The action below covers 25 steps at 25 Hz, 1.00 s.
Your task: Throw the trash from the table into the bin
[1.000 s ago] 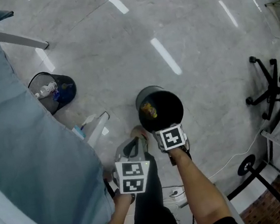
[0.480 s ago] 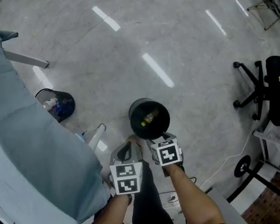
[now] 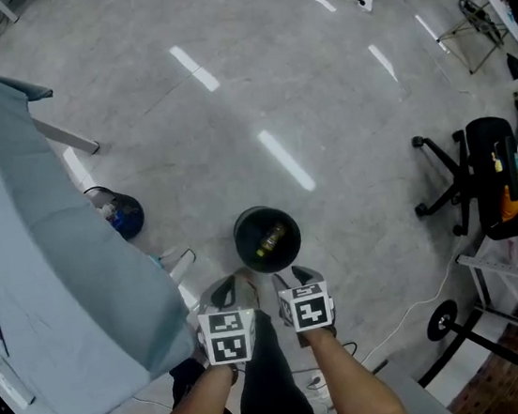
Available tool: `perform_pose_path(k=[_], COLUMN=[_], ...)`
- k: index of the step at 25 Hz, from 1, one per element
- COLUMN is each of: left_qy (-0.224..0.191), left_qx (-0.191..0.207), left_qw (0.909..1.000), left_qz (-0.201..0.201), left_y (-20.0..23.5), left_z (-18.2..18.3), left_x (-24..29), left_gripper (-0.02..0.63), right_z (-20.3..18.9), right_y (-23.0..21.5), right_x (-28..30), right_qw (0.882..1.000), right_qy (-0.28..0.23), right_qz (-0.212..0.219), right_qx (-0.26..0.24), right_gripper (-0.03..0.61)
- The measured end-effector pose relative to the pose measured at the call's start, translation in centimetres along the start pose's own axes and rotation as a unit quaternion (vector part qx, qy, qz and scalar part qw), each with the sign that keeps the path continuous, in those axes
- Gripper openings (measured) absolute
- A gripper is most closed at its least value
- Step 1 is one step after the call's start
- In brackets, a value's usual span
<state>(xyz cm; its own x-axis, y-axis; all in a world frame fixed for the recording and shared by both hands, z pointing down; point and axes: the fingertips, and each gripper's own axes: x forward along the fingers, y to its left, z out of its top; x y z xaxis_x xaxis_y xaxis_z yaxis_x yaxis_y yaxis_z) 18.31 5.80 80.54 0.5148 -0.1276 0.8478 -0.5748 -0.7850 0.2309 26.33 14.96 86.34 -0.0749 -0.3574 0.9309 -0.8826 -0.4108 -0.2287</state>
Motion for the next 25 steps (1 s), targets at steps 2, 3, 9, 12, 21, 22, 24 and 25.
perform_pose_path(k=[2, 3, 9, 12, 21, 22, 24, 25], left_qy=[-0.003, -0.005, -0.026, -0.041, -0.075, -0.078, -0.084, -0.088], left_qx=[0.005, 0.006, 0.015, 0.014, 0.015, 0.015, 0.014, 0.013], left_qw=[1.0000, 0.9999, 0.9992, 0.9985, 0.9964, 0.9961, 0.9955, 0.9951], left_qz=[-0.006, -0.010, -0.026, -0.035, -0.037, -0.039, -0.042, -0.044], left_y=[-0.5, -0.7, -1.8, -2.3, -3.6, -3.6, -3.7, -3.7], left_z=[0.3, 0.4, 1.9, 4.1, 7.8, 8.1, 8.7, 9.0], left_x=[-1.1, -1.6, -4.7, -6.5, -13.2, -13.7, -14.8, -15.5], left_gripper=[0.008, 0.008, 0.008, 0.008, 0.008, 0.008, 0.008, 0.008], right_z=[0.6, 1.0, 2.8, 4.7, 7.9, 8.2, 8.7, 8.9], right_y=[0.4, 0.7, 2.3, 3.1, 5.7, 5.9, 6.5, 6.9], right_x=[-1.9, -2.8, -8.7, -11.9, -20.4, -21.1, -22.3, -22.9], right_qw=[1.000, 1.000, 0.996, 0.994, 0.988, 0.987, 0.986, 0.985], right_qy=[-0.016, -0.025, -0.079, -0.101, -0.153, -0.157, -0.165, -0.170], right_qz=[-0.008, -0.012, -0.032, -0.035, -0.032, -0.032, -0.029, -0.027], right_qx=[0.002, 0.005, 0.024, 0.020, 0.000, -0.003, -0.004, -0.004], right_gripper=[0.171, 0.153, 0.079, 0.050, 0.007, 0.005, 0.003, 0.002])
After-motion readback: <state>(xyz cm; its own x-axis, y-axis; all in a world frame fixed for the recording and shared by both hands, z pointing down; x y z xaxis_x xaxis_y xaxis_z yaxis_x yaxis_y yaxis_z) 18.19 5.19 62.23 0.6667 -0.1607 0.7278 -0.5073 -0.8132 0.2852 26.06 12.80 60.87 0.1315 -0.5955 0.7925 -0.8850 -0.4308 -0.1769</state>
